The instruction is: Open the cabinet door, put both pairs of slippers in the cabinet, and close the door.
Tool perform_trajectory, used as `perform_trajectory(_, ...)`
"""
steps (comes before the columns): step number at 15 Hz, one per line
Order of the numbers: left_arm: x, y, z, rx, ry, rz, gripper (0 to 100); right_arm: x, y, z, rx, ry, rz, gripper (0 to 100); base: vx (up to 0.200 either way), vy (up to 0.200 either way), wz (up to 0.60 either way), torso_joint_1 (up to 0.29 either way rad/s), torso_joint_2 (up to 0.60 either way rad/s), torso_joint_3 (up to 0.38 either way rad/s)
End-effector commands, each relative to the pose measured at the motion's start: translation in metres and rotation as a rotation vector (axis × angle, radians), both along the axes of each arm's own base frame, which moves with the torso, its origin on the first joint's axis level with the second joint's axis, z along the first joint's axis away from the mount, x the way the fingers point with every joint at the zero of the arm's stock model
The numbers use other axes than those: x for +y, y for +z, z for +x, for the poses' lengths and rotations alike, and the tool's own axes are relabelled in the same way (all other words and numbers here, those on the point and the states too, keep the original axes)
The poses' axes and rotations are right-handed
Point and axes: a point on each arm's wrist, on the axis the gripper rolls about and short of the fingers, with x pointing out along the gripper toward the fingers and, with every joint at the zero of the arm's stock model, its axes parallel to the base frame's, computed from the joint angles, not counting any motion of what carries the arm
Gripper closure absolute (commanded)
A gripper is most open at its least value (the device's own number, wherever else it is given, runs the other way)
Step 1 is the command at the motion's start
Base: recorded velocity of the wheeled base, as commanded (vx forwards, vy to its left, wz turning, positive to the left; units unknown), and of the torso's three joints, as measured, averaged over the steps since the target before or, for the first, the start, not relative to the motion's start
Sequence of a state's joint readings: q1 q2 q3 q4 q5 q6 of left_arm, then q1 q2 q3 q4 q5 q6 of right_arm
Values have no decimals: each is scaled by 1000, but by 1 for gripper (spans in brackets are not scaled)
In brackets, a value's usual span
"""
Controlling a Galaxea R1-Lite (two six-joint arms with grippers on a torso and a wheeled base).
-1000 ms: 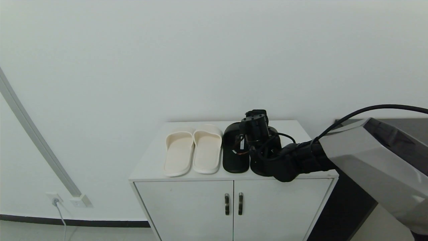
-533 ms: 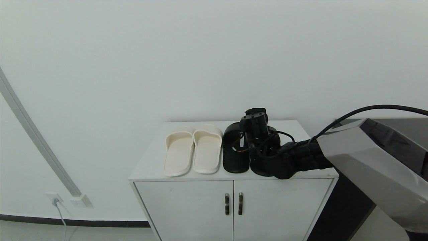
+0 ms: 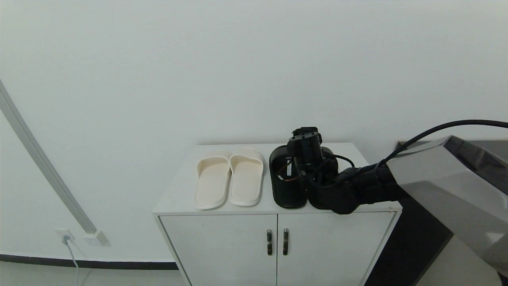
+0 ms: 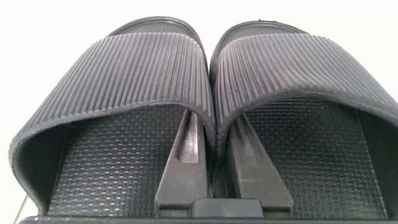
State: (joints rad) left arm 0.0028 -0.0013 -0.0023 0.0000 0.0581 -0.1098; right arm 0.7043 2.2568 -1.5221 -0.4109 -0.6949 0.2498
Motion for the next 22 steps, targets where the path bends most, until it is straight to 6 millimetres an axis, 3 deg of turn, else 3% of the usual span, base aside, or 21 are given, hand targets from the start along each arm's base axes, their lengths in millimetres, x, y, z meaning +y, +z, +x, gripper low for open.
perform_trajectory(1,0,0,0,2,1,1,100,-18,38,-37,-16,67,33,100,0,0,0,0,0,0)
perform_trajectory(4,0,0,0,1,1,1,100,-46,58,-81,13,228,30,100,0,0,0,0,0,0)
perform_trajectory(6,0,0,0,1,2,1,100,-75,70,-120,12,424,34,100,0,0,0,0,0,0)
perform_trajectory(9,0,0,0,1,2,4,100,-104,67,-158,40,641,12,100,0,0,0,0,0,0)
perform_trajectory(12,0,0,0,1,2,4,100,-121,61,-181,60,790,6,100,0,0,0,0,0,0)
perform_trajectory(19,0,0,0,1,1,4,100,-122,54,-192,82,831,0,100,0,0,0,0,0,0)
perform_trajectory(22,0,0,0,1,1,4,100,-122,51,-192,92,829,-5,100,-200,0,0,7,7,4)
